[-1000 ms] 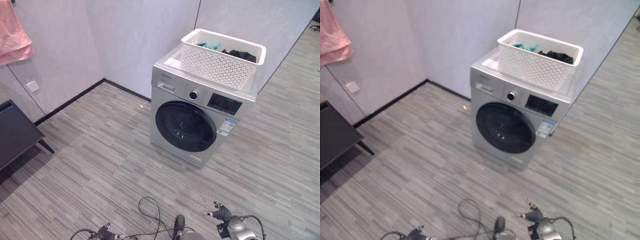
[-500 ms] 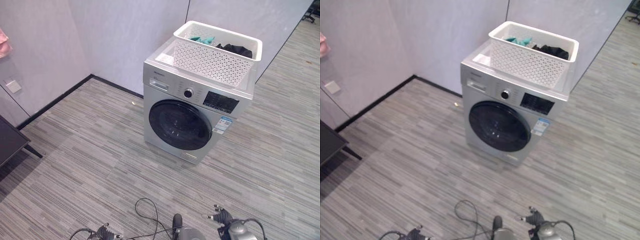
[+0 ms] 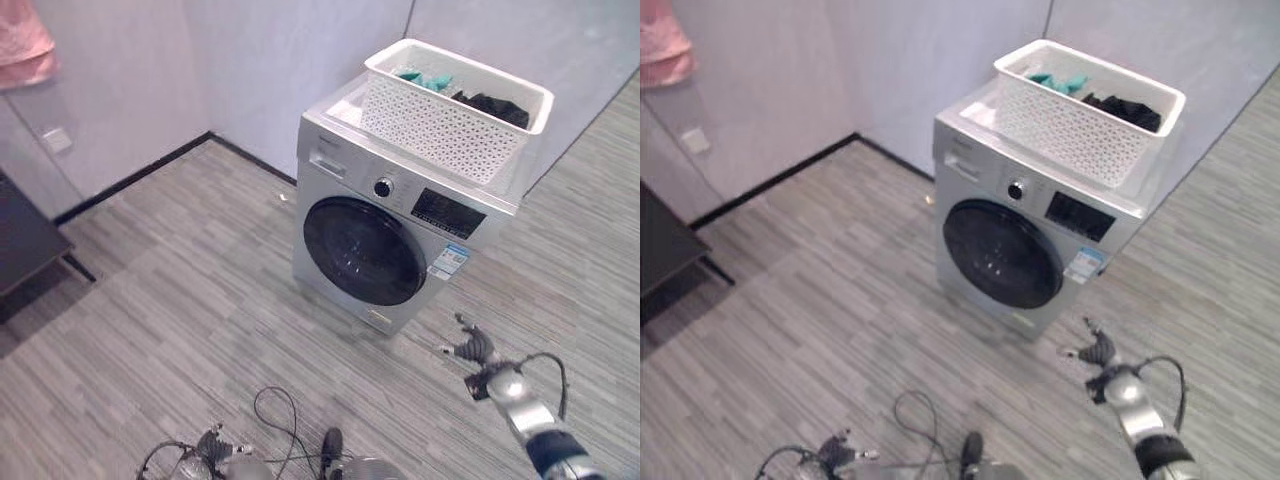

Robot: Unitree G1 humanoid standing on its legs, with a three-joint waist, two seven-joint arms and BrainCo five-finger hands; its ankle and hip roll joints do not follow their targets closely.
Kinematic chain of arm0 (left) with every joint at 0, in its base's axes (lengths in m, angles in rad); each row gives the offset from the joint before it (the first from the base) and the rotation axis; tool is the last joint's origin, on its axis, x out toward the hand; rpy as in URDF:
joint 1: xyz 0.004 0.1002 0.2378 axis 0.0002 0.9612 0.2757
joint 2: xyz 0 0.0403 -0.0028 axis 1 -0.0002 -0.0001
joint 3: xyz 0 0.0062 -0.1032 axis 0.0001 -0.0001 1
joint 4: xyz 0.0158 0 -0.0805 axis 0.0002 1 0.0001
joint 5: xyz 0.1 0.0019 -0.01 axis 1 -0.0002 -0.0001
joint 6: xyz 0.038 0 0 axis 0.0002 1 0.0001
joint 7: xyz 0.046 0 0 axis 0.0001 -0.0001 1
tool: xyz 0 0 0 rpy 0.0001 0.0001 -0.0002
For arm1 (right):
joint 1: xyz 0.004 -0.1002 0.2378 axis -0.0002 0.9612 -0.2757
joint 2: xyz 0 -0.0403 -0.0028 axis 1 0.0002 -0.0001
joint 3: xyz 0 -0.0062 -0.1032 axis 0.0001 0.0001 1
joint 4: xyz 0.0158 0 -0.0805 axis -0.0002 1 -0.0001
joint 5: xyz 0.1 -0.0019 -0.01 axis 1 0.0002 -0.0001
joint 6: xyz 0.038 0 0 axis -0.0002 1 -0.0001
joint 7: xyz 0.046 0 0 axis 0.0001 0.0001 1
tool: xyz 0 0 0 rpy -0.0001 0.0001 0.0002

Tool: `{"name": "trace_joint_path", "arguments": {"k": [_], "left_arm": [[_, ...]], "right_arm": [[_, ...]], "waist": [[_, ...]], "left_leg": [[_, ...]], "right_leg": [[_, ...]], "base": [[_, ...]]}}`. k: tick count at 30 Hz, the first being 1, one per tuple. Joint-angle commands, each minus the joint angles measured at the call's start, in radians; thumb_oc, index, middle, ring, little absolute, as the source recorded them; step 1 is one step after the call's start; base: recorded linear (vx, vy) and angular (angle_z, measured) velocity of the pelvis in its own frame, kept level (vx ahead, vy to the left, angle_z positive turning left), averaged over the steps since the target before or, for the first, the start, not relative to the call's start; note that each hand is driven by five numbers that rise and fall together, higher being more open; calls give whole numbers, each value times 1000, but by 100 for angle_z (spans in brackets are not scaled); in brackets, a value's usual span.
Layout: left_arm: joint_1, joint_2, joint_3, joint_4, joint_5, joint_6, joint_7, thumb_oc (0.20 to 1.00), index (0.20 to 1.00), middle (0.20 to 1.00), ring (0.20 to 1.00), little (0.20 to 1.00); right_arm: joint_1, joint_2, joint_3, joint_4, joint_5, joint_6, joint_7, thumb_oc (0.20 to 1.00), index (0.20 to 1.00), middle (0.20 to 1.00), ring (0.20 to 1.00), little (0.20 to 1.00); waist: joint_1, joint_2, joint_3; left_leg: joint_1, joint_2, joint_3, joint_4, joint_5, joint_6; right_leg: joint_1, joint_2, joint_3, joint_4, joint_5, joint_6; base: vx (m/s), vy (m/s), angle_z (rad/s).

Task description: Grab the laundry basket,head to the washer,open it,put in the laundry and shut it.

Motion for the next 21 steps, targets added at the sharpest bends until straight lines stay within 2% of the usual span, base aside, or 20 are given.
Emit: {"name": "trace_joint_path", "arguments": {"k": [1, 2, 3, 4, 5, 6, 7, 9, 10, 12, 13, 16, 18, 19, 20, 21], "left_arm": [[3, -5, -63, -36, -2, -23, 10, 1000, 1000, 1000, 1000, 1000], [2, -5, -63, -35, -2, -23, 10, 1000, 1000, 1000, 1000, 1000], [-2, -3, -79, -28, 1, -27, 9, 1000, 1000, 1000, 1000, 1000], [3, -1, -84, -26, 0, -33, 12, 1000, 1000, 1000, 1000, 1000], [3, -3, -86, -27, 4, -31, 14, 1000, 1000, 1000, 1000, 1000], [2, -3, -86, -27, 4, -31, 14, 1000, 1000, 1000, 1000, 1000], [12, -6, -100, -21, 10, -35, 2, 1000, 1000, 1000, 1000, 1000], [17, -4, -108, -17, 15, -36, -3, 1000, 1000, 1000, 1000, 1000], [29, 2, -115, -16, 21, -36, -11, 1000, 1000, 1000, 1000, 1000], [29, 1, -113, -16, 21, -36, -11, 1000, 1000, 1000, 1000, 1000], [37, 13, -122, -23, 24, -37, -20, 1000, 1000, 1000, 1000, 1000], [36, 15, -120, -18, 11, -40, -23, 1000, 1000, 1000, 1000, 1000], [27, 16, -115, -20, -17, -51, -25, 1000, 1000, 1000, 1000, 1000], [25, 15, -113, -20, -17, -51, -25, 1000, 1000, 1000, 1000, 1000], [15, 11, -115, -16, -39, -53, -18, 1000, 1000, 1000, 1000, 1000], [12, 10, -113, -14, -42, -54, -16, 1000, 1000, 1000, 1000, 1000]], "right_arm": [[-47, -74, -10, 7, -38, -14, -48, 1000, 1000, 1000, 1000, 1000], [-49, -74, -9, 8, -38, -15, -48, 1000, 1000, 1000, 1000, 1000], [-99, -82, 5, 50, -38, -8, -54, 1000, 1000, 1000, 1000, 1000], [-111, -79, 9, 60, -49, -4, -61, 1000, 1000, 1000, 1000, 1000], [-132, -83, 20, 72, -63, 3, -54, 1000, 1000, 1000, 1000, 1000], [-134, -83, 21, 73, -62, 3, -54, 1000, 1000, 1000, 1000, 1000], [-180, -86, 34, 128, -74, 9, -47, 1000, 1000, 1000, 1000, 1000], [-209, -89, 49, 160, -81, 12, -44, 1000, 1000, 1000, 1000, 1000], [-259, -82, 76, 220, -93, 20, -33, 1000, 1000, 1000, 1000, 1000], [-263, -81, 79, 223, -93, 19, -34, 1000, 1000, 1000, 1000, 1000], [-311, -78, 101, 273, -108, 27, -30, 1000, 1000, 1000, 1000, 1000], [-357, -69, 122, 328, -106, 30, -29, 1000, 1000, 1000, 1000, 1000], [-461, -60, 162, 445, -114, 38, -25, 1000, 1000, 1000, 1000, 1000], [-466, -59, 165, 449, -114, 37, -25, 1000, 1000, 1000, 1000, 1000], [-517, -50, 183, 513, -119, 47, -22, 1000, 1000, 1000, 1000, 1000], [-529, -51, 186, 529, -121, 48, -18, 1000, 1000, 1000, 1000, 1000]], "waist": [[5, -7, 2], [5, -8, 1], [20, 5, -1], [21, 9, -1], [24, 15, -4], [23, 14, -5], [28, 19, -30], [34, 23, -36], [39, 30, -41], [41, 29, -39], [37, 41, -29], [32, 45, -19], [30, 64, -2], [28, 67, 0], [21, 71, 17], [20, 65, 20]], "left_leg": [[-25, -27, 77, -189, 2, 61], [-26, -29, 77, -193, 5, 61], [-30, -23, 88, -282, 46, 49], [-18, -27, 83, -293, 56, 46], [-3, -43, 71, -298, 36, 48], [-5, -45, 70, -302, 41, 49], [21, -80, 81, -310, 17, 66], [29, -92, 89, -315, 10, 76], [51, -110, 99, -331, 1, 99], [54, -111, 103, -334, 1, 100], [68, -128, 102, -337, -7, 127], [75, -147, 97, -339, -15, 140], [80, -147, 81, -349, -23, 134], [79, -145, 80, -346, -26, 134], [80, -139, 62, -335, -36, 126], [79, -144, 57, -332, -39, 124]], "right_leg": [[43, -53, 13, 56, -135, 91], [41, -54, 12, 55, -134, 92], [46, -58, 17, 56, -133, 98], [56, -59, 20, 56, -137, 102], [60, -66, 26, 59, -134, 108], [58, -68, 25, 58, -131, 108], [64, -102, 39, 59, -119, 129], [61, -115, 46, 66, -117, 138], [45, -128, 66, 108, -116, 150], [42, -129, 71, 113, -118, 151], [10, -131, 101, 211, -119, 161], [-34, -137, 137, 252, -110, 173], [-92, -200, 159, 151, -30, 190], [-90, -199, 158, 149, -29, 190], [-126, -244, 178, 56, 20, 201], [-123, -248, 195, 39, 31, 210]], "base": [[42, 99, 40], [91, 162, 49], [123, 163, 43], [171, 245, 35], [84, 134, -2], [177, 290, -36], [131, 211, -42], [138, 264, -21], [99, 227, -18], [48, 140, -30], [55, 185, -29], [29, 88, -5], [13, -65, 2], [22, -130, -1], [47, -129, -1], [73, -157, 10]]}}
